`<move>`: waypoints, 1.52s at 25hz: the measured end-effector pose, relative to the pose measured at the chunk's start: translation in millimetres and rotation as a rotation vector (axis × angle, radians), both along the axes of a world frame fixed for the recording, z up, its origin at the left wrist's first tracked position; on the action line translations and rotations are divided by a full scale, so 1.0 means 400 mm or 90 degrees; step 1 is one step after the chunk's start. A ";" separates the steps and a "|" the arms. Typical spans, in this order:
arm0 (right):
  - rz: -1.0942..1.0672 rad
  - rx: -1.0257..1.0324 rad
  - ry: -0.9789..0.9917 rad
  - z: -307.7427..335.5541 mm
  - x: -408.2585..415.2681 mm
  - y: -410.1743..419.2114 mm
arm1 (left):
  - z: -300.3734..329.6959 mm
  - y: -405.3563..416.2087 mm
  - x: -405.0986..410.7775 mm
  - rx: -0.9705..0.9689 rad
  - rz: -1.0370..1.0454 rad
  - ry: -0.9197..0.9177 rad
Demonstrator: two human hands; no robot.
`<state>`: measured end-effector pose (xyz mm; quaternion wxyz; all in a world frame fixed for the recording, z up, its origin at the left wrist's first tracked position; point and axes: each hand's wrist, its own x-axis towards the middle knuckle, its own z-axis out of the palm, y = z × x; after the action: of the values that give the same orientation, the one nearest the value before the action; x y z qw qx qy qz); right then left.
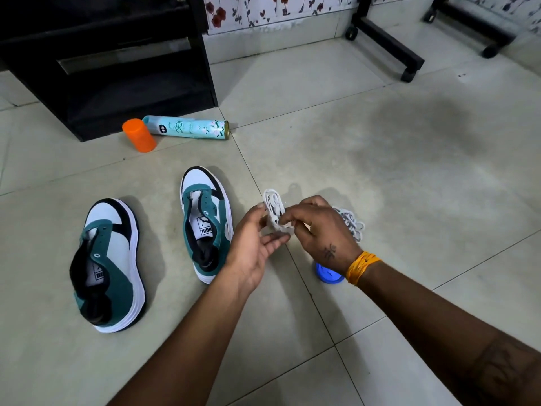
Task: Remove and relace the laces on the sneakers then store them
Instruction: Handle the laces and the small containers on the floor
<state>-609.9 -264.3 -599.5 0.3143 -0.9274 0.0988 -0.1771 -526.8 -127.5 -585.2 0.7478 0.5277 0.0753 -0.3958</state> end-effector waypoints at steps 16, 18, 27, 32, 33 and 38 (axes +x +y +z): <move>0.035 -0.035 -0.062 0.041 0.008 -0.018 | -0.002 -0.003 0.015 0.002 -0.011 0.018; -0.043 0.044 -0.059 0.057 0.018 -0.001 | -0.006 -0.006 0.014 0.011 0.003 0.013; -0.080 0.187 -0.077 0.066 0.019 0.027 | 0.002 -0.009 0.004 0.059 0.061 -0.084; -0.075 0.098 -0.063 0.056 0.032 0.033 | 0.016 -0.020 -0.006 0.039 0.046 -0.100; -0.070 0.090 -0.054 0.059 0.033 0.033 | 0.015 -0.021 -0.008 0.046 0.046 -0.106; -0.003 0.174 -0.043 0.057 -0.004 0.032 | 0.002 -0.013 0.019 0.064 0.111 -0.001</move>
<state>-611.4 -251.3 -576.8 0.4408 -0.8691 0.1132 -0.1937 -519.1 -132.6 -584.6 0.7520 0.5565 0.1399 -0.3245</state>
